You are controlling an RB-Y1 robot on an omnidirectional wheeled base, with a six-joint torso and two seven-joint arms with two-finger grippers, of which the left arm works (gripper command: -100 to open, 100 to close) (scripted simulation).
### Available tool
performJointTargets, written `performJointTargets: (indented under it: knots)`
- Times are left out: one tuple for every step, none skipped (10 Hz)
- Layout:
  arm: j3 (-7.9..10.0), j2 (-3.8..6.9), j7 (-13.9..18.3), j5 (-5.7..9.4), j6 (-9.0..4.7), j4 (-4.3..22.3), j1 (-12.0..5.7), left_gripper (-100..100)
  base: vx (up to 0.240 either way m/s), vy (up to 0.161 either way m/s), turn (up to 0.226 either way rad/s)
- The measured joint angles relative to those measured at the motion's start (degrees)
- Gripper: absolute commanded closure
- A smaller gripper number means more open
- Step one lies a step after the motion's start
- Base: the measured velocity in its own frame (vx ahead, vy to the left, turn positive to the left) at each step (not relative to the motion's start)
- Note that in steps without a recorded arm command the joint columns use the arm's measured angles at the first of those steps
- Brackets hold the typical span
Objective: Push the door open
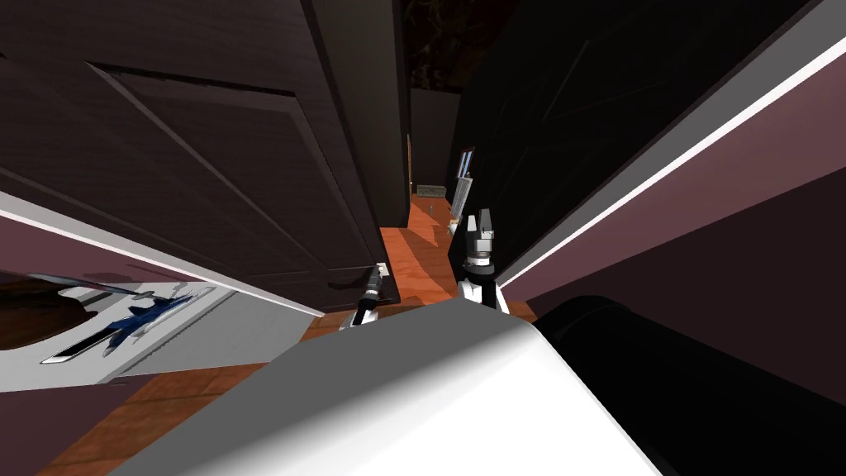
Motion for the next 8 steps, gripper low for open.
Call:
performJointTargets:
  knots:
    - [0.1, -0.26, -0.06, 0.04, -0.01, -0.02, 0.03, -100, 0.085, -0.013, 0.012]
    - [0.06, -0.33, -0.07, 0.03, -0.09, -0.06, 0.09, 100, -0.021, 0.0, -0.006]
    - [0.08, -0.29, -0.06, 0.04, -0.06, -0.04, 0.04, 100, -0.032, 0.005, -0.013]
    - [0.11, -0.26, -0.07, 0.04, 0.02, -0.04, -0.04, 100, -0.018, 0.005, -0.004]
    - [0.09, -0.26, -0.09, 0.03, 0.06, -0.03, -0.04, 100, -0.01, 0.002, 0.001]
    - [0.07, -0.27, -0.1, 0.02, 0.1, 0.02, 0.02, 100, -0.006, 0.0, 0.003]
    - [0.06, -0.27, -0.1, 0.01, 0.12, 0.06, 0.08, 100, 0.0, 0.0, 0.0]
    - [0.06, -0.27, -0.09, 0.01, 0.14, 0.09, 0.11, 100, 0.109, -0.005, 0.021]
